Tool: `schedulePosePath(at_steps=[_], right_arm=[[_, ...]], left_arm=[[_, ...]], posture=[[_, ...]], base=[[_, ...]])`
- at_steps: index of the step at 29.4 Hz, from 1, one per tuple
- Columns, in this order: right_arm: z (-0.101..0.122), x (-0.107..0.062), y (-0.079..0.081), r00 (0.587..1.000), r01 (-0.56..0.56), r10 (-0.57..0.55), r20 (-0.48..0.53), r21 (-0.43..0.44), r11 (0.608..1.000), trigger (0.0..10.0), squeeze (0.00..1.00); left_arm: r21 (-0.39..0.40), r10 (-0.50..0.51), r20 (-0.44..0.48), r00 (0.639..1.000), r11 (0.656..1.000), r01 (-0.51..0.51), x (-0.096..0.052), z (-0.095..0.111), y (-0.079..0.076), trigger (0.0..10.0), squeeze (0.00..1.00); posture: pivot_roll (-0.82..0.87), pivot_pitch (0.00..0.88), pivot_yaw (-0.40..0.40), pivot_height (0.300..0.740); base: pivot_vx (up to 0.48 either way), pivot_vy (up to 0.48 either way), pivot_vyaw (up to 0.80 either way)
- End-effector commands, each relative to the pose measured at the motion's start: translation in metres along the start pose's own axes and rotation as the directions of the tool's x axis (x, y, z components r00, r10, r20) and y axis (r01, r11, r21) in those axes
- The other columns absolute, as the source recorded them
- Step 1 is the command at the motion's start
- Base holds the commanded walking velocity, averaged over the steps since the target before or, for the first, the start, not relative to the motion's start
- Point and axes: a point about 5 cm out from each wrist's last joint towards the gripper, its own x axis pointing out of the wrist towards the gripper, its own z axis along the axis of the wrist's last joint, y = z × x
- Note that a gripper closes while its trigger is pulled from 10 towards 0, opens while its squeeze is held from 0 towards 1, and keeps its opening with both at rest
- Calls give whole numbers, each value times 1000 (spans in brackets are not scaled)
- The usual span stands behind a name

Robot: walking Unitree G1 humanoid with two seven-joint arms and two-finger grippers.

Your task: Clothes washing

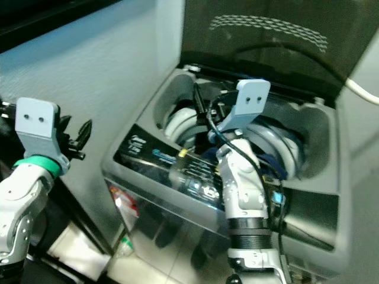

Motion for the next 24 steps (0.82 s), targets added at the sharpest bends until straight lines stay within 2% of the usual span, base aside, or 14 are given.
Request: schedulePosePath(at_steps=[1,6,24], right_arm=[[0,0,-3,1000,16,-16,1,-3,1000,10000,0],[0,0,-8,1000,25,-25,2,-22,999,10000,0],[-10,-9,-8,1000,7,-8,-23,-15,1000,10000,0]], left_arm=[[-8,-7,-5,1000,1000,7,-1,-2,-1,10000,0],[-5,-14,-2,1000,1000,14,1,-1,-3,10000,0],[-3,-55,8,998,999,55,1,-1,-8,10000,0]], posture=[[130,14,41,740],[131,25,43,740],[127,33,46,740]], base=[[0,0,800],[0,0,800],[0,0,800]])
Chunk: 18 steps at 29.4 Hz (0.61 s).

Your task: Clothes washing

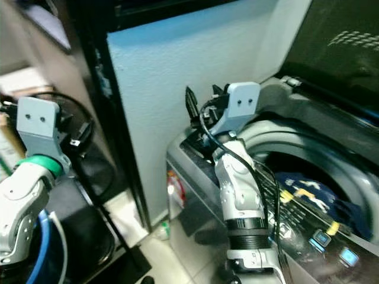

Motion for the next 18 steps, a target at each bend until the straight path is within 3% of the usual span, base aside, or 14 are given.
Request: schedulePosePath(at_steps=[1,18], right_arm=[[0,-3,-2,1000,1,-1,1,7,1000,10000,0],[5,-4,-5,999,-8,5,38,76,997,10000,0]], left_arm=[[-7,-20,-9,1000,1000,19,-1,-3,-3,10000,0],[-47,58,-19,998,997,-59,3,-5,8,10000,0]], posture=[[127,33,46,740],[120,26,49,740]], base=[[0,0,800],[0,0,800]])
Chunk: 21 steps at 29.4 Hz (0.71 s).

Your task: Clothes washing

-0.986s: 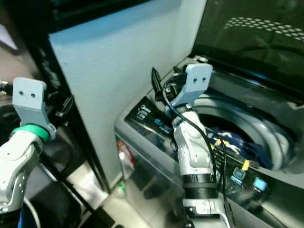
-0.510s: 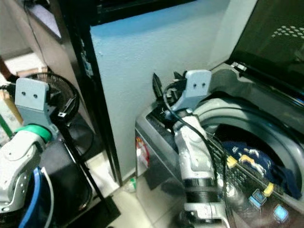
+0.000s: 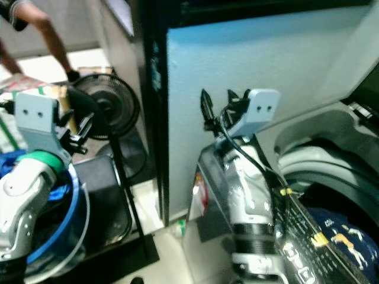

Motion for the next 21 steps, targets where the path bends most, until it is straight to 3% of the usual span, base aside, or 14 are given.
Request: schedulePosePath(at_steps=[1,8,18,21], right_arm=[[-3,-3,-3,1000,9,-9,-14,16,1000,10000,0],[-7,-10,1,999,-36,38,-23,95,995,10000,0],[-5,-10,6,995,-101,103,-7,141,985,10000,0],[-7,-12,5,996,-78,82,-15,183,980,10000,0]], left_arm=[[-6,3,-32,999,1000,-3,-2,-8,-1,10000,0],[-8,-55,-44,998,998,54,-9,-11,-6,10000,0],[-18,-39,-28,999,999,39,-8,-9,-6,10000,0],[-42,-28,-20,999,999,28,-8,-9,-5,10000,0]], posture=[[120,26,49,740],[121,31,42,740],[121,33,41,740],[121,33,41,740]], base=[[0,0,800],[0,0,800],[0,0,800],[0,0,0]])
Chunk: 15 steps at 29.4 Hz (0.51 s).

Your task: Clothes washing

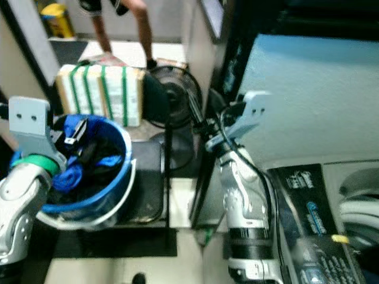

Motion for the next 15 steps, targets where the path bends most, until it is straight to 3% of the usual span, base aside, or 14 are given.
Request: schedulePosePath(at_steps=[1,15], right_arm=[[1,-4,-5,1000,27,-27,-1,7,1000,10000,0],[-3,-7,-4,999,32,-31,-12,15,999,10000,0]], left_arm=[[-23,-6,1,1000,1000,6,-1,-1,-1,10000,0],[-32,-11,4,1000,999,11,-3,-1,-3,10000,0]], posture=[[116,37,40,740],[119,26,39,740]], base=[[0,345,0],[0,462,0]])
